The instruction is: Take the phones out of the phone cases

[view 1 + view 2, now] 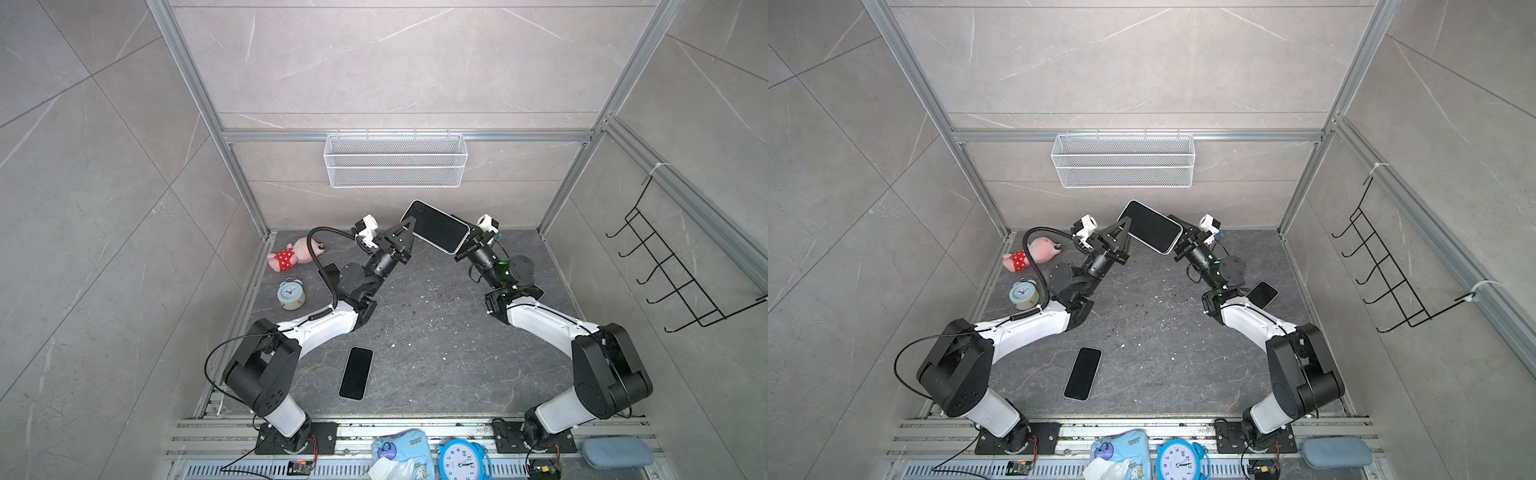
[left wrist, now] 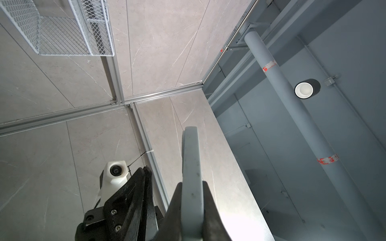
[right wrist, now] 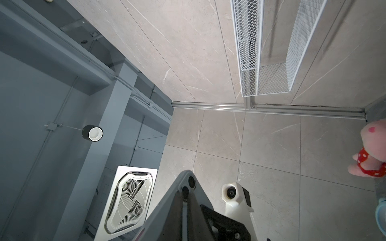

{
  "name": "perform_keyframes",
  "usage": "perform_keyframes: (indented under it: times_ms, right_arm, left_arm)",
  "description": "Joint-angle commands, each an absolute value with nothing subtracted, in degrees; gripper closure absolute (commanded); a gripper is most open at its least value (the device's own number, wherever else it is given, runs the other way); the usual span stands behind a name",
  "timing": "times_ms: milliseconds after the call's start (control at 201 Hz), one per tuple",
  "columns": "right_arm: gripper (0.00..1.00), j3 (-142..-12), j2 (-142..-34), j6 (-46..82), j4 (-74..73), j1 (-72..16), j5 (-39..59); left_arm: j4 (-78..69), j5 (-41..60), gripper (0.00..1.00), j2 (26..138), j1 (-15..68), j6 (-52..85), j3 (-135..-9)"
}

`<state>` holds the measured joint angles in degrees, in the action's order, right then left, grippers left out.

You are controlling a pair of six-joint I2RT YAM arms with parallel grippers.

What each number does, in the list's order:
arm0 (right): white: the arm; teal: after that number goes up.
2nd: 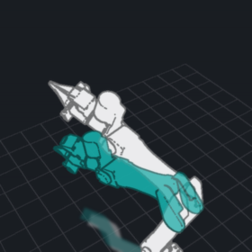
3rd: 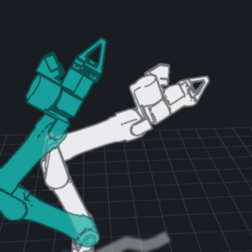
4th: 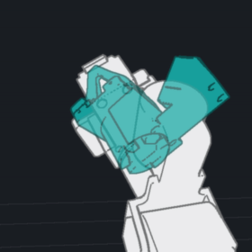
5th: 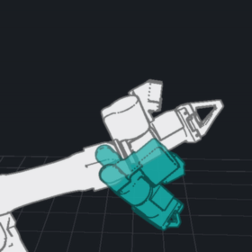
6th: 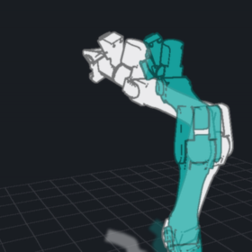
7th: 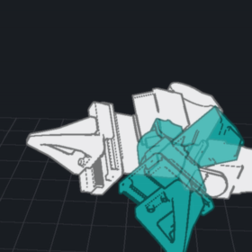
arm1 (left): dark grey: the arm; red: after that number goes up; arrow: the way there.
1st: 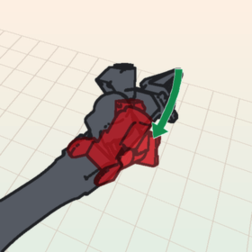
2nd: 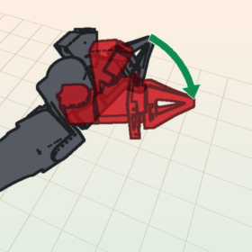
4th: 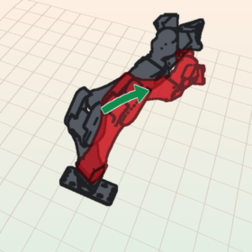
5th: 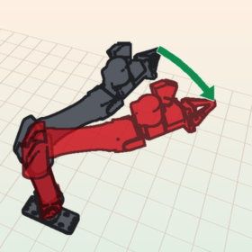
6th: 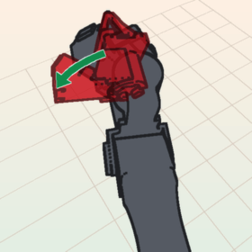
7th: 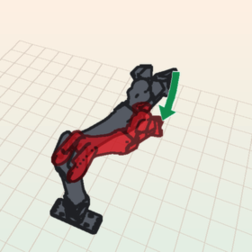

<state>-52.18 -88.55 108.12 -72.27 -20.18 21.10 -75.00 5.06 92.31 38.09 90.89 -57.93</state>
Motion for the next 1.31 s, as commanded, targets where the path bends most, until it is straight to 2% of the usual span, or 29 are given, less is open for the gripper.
perform_keyframes:
  times_ms: [0, 95, 199, 339, 473, 588, 662, 712, 956, 1305]
  right_arm:
    - [0.76, -47.87, -84.12, 105.49, -72.11, -17.56, 23.09]
    - [0.56, -42.88, -78.06, 101.43, -66.80, -14.78, 24.96]
    - [0.48, -39.81, -71.87, 96.88, -59.22, -12.36, 28.26]
    - [0.45, -37.94, -66.01, 90.83, -51.35, -11.93, 31.44]
    - [0.45, -37.71, -60.05, 83.98, -41.39, -11.94, 33.69]
    - [0.45, -41.22, -54.63, 73.96, -23.26, -12.39, 34.41]
    - [0.45, -46.11, -51.09, 63.75, -5.43, -14.06, 31.20]
    - [0.45, -48.32, -49.51, 58.99, 0.77, -15.54, 29.41]
    - [0.45, -41.09, -46.08, 65.42, -9.39, -17.58, 33.34]
    - [0.48, -36.22, -46.59, 68.51, -17.26, -24.56, 31.79]
  left_arm:
    - [-80.74, 4.11, 1.00, 90.33, 37.10, 90.18, -58.94]
    - [-75.72, 4.92, 1.00, 87.06, 36.15, 90.14, -58.05]
    - [-68.73, 5.01, 1.00, 82.17, 35.39, 87.05, -56.60]
    - [-51.60, 7.20, 1.00, 75.02, 34.89, 80.78, -57.57]
    - [-43.94, 8.72, 1.00, 72.10, 34.20, 78.48, -57.95]
    - [-38.73, 9.99, 1.00, 71.00, 33.93, 77.60, -57.83]
    - [-35.61, 10.50, 1.00, 70.47, 33.85, 77.18, -57.54]
    - [-35.42, 10.88, 1.00, 70.35, 33.84, 77.34, -56.93]
    - [-38.51, 11.32, 1.00, 70.55, 34.01, 80.93, -52.97]
    - [-44.78, 11.10, 1.00, 71.08, 35.80, 83.71, -47.55]
